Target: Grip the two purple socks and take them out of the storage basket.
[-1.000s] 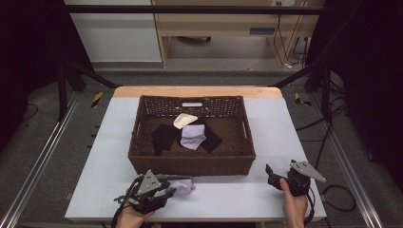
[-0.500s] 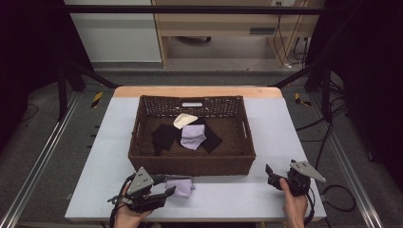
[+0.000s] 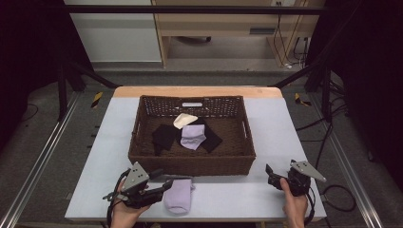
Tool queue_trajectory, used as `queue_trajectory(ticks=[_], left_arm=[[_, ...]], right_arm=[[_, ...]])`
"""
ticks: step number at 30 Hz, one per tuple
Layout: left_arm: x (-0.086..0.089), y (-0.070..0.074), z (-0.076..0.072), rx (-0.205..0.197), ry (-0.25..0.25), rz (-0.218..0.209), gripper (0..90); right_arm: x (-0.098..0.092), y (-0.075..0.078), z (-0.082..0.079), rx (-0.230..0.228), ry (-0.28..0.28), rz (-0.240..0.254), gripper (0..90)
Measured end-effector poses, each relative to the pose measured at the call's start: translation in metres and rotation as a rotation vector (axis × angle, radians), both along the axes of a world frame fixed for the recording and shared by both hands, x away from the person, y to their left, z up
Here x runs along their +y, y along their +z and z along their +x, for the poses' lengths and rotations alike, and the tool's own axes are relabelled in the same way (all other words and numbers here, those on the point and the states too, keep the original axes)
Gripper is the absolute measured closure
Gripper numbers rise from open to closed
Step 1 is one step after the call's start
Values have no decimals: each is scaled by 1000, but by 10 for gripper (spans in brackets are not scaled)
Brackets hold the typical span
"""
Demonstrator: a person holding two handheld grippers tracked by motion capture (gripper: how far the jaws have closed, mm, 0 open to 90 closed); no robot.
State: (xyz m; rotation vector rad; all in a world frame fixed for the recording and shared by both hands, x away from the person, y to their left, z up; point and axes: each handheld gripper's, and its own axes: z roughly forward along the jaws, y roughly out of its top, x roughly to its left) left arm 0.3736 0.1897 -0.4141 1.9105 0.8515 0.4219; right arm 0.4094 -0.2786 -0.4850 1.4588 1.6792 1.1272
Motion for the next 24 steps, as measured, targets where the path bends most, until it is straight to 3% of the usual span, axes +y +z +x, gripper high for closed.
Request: queue_trajectory(ticks=[10,15,20,24], left_arm=[[5,33,11,-77,20,-26,448],[6,51,27,-102,36,-48,446],[2,61,39,-117,52,-51,443],[-4,70,58,-124,76,-40,444]], right_arm=[[1,0,-1,-8,-3,-14,40],[2,0,-1,-6,-4,-17,40],[2,0,0,-5,-3,-19,39],[2,0,-1,-5,-4,-17,40]])
